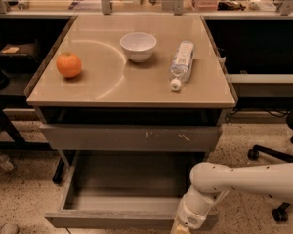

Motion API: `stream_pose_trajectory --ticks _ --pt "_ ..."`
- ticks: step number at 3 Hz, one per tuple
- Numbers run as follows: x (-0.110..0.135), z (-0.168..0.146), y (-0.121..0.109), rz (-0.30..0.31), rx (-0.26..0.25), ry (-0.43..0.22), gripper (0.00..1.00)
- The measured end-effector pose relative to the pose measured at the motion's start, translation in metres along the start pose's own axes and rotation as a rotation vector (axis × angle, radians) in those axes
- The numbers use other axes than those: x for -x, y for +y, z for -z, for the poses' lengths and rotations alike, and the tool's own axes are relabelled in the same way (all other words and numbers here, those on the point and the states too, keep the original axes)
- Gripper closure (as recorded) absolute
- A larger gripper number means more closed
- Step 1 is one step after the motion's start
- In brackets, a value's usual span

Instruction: Close middle drawer

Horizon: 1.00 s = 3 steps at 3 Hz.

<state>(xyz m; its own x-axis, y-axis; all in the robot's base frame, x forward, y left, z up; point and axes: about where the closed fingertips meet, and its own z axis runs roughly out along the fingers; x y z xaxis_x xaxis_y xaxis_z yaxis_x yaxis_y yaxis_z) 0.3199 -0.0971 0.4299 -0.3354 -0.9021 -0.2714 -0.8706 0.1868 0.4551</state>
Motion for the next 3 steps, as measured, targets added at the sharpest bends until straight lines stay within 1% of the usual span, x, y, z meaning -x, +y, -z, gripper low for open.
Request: stream_pose_trajectory --ticks 3 --pt "0.0000 -0.0001 0.0000 0.000 0.000 0.000 0.13"
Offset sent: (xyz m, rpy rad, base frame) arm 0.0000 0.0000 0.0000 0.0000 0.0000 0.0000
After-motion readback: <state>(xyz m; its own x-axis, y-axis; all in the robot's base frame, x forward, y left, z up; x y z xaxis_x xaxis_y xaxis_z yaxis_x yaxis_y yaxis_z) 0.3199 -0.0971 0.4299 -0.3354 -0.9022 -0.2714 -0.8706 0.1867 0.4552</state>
